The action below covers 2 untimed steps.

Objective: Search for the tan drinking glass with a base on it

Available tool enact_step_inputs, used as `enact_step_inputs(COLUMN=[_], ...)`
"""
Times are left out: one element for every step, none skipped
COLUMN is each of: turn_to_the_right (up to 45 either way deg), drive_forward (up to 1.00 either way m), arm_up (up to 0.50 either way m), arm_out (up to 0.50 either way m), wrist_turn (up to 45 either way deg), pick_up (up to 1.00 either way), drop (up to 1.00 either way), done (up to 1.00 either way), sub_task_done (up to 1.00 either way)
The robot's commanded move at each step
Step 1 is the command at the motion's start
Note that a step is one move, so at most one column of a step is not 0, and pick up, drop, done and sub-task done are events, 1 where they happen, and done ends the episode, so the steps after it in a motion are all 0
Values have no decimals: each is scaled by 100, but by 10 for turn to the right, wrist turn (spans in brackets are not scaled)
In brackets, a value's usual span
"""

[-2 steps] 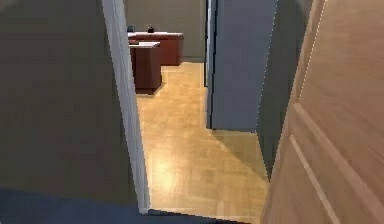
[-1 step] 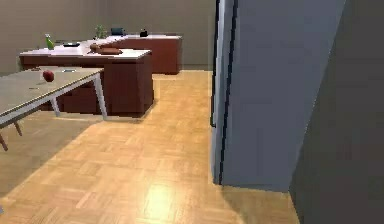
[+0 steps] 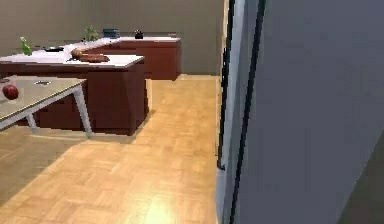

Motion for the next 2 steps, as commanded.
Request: enact_step_inputs(turn_to_the_right=[-240, 0], drive_forward=[0, 100], arm_up=[0, 0], arm_out=[0, 0], wrist_turn=[0, 0], pick_up=[0, 0], drop=[0, 0], done=[0, 0], sub_task_done=[0, 0])
